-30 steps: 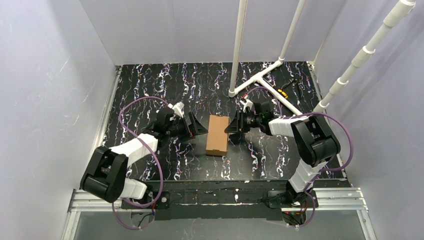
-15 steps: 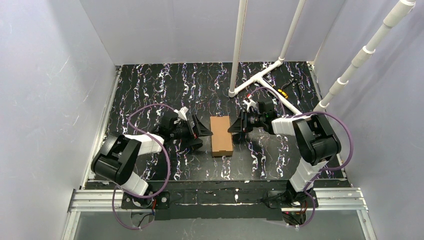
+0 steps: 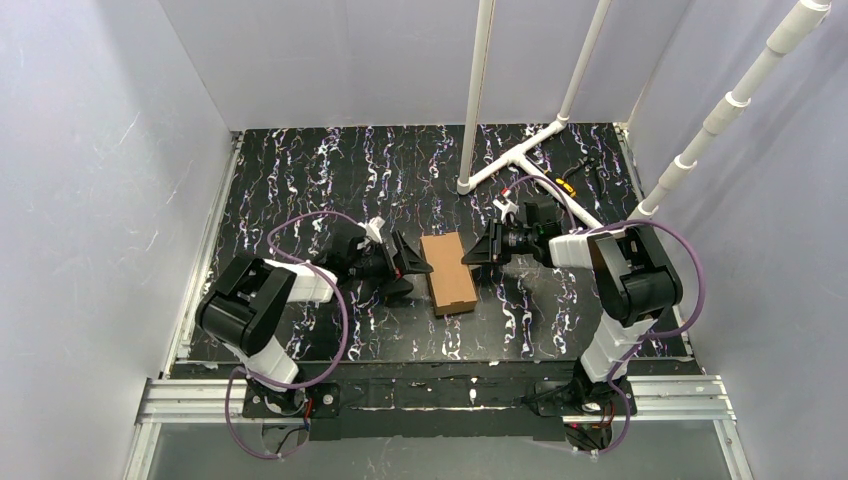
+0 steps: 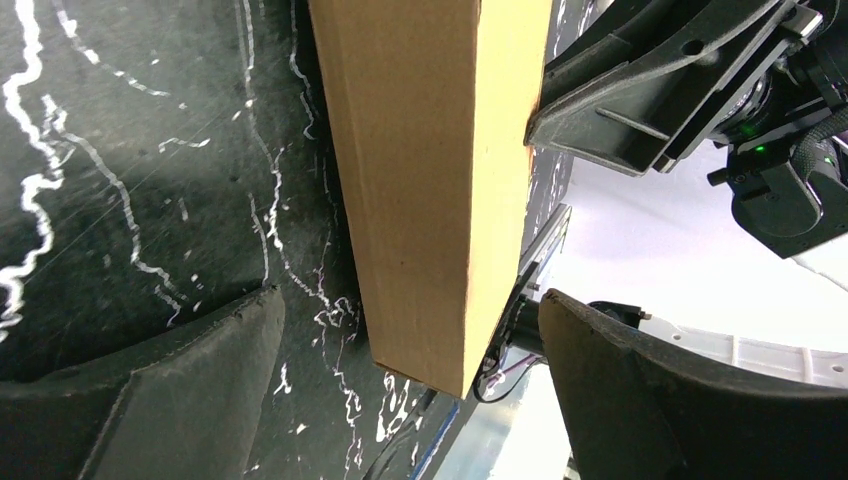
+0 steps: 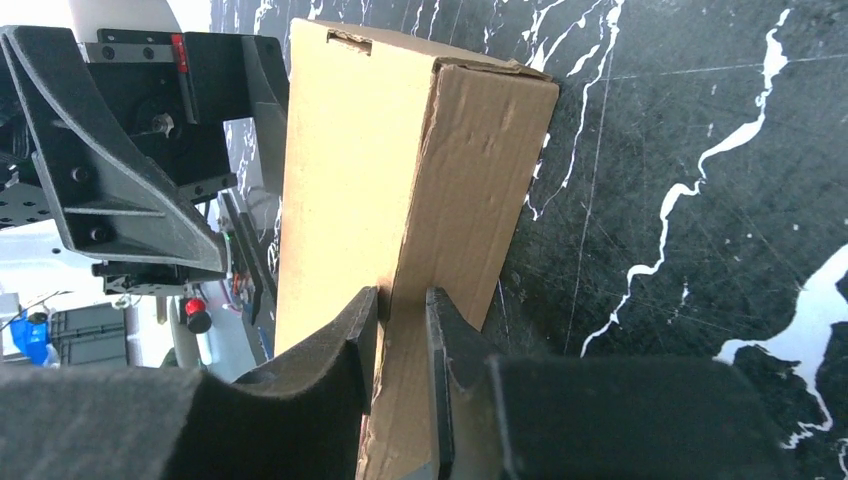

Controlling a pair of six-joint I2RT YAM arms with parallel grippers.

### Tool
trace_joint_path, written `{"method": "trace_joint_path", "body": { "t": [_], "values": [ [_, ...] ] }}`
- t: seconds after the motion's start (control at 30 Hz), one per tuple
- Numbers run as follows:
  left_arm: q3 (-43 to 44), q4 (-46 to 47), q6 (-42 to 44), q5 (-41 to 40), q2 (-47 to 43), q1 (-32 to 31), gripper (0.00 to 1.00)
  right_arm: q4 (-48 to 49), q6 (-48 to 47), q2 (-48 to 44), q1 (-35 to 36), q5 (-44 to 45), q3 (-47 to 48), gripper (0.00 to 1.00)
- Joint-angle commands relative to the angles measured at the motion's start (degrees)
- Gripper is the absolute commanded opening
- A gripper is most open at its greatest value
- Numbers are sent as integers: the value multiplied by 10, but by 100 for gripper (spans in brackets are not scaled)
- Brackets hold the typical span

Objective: Fold the paper box

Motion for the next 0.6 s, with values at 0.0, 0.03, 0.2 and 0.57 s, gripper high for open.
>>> {"method": "trace_joint_path", "body": {
  "t": [0.0, 0.03, 0.2, 0.57],
  "values": [
    [25, 5, -2, -7, 16, -16, 98, -17, -23, 28, -17, 28, -21, 29],
    [27, 7, -5, -8, 20, -19, 98, -17, -22, 29, -17, 26, -21, 29],
    [27, 16, -20, -23, 33, -30, 98, -13, -18, 31, -24, 23, -22, 29],
    [20, 87, -72, -57, 66, -53, 98, -8, -8, 40, -31, 12, -20, 29]
  ]
}}
